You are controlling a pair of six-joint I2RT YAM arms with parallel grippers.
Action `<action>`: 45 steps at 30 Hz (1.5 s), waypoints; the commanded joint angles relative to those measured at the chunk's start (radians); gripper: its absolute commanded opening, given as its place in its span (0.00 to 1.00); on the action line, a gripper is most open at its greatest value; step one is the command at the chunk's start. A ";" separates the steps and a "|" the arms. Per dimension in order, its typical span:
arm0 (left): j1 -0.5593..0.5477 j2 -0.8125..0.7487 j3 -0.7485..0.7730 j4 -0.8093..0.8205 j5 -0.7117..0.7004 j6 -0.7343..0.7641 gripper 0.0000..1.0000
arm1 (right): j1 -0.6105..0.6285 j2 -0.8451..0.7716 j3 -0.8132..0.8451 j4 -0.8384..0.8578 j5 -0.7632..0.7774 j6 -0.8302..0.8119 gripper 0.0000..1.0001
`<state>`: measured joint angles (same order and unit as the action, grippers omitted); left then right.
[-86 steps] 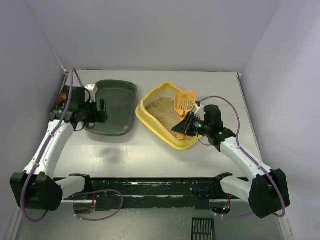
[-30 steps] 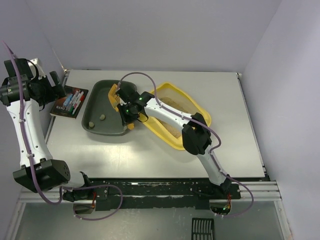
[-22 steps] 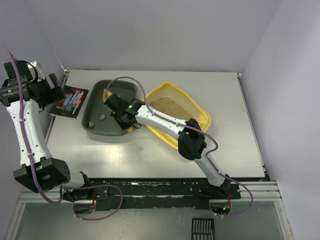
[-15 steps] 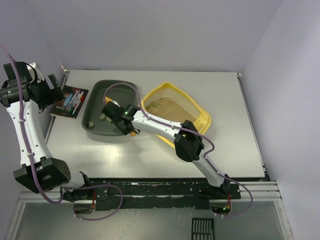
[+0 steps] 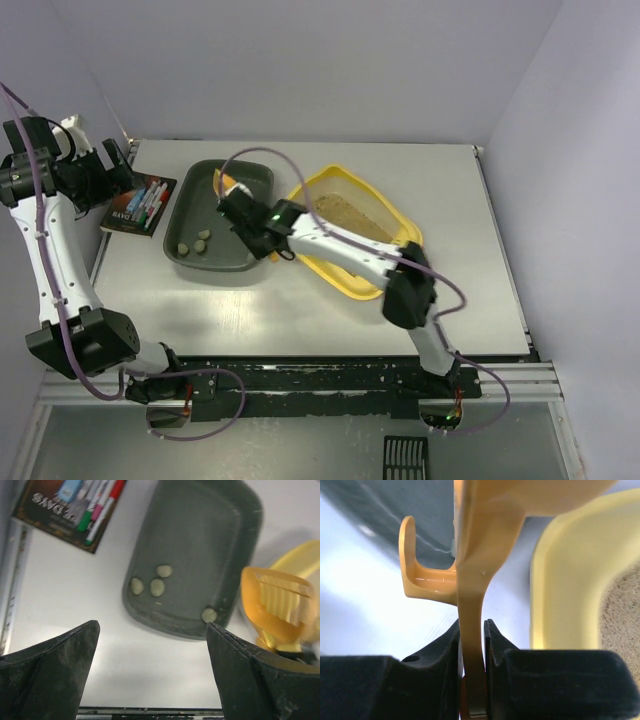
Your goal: Clean the litter box
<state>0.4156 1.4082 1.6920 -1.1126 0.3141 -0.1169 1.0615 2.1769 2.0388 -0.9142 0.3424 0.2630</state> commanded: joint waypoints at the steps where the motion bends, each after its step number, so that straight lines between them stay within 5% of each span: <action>1: -0.018 0.020 0.073 0.081 0.195 -0.046 0.99 | -0.077 -0.313 -0.075 0.130 -0.176 0.033 0.00; 9: -0.412 0.239 0.316 0.123 -0.100 -0.028 0.99 | -0.381 -0.556 -0.364 0.118 -0.679 0.067 0.00; 15: -0.560 0.480 0.422 0.128 -0.232 -0.078 0.99 | -0.560 -0.677 -0.571 0.108 -0.820 0.112 0.00; 29: -0.797 0.776 0.616 0.213 -0.265 -0.111 0.99 | -0.662 -0.600 -0.743 0.046 -0.810 0.119 0.00; 45: -0.995 0.836 0.540 0.211 -0.333 -0.106 0.99 | -0.665 -0.498 -0.755 0.083 -0.706 0.105 0.00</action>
<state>-0.5648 2.2482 2.2379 -0.9146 0.0418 -0.2192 0.4034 1.6718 1.2968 -0.8604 -0.3790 0.3775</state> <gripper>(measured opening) 0.992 0.176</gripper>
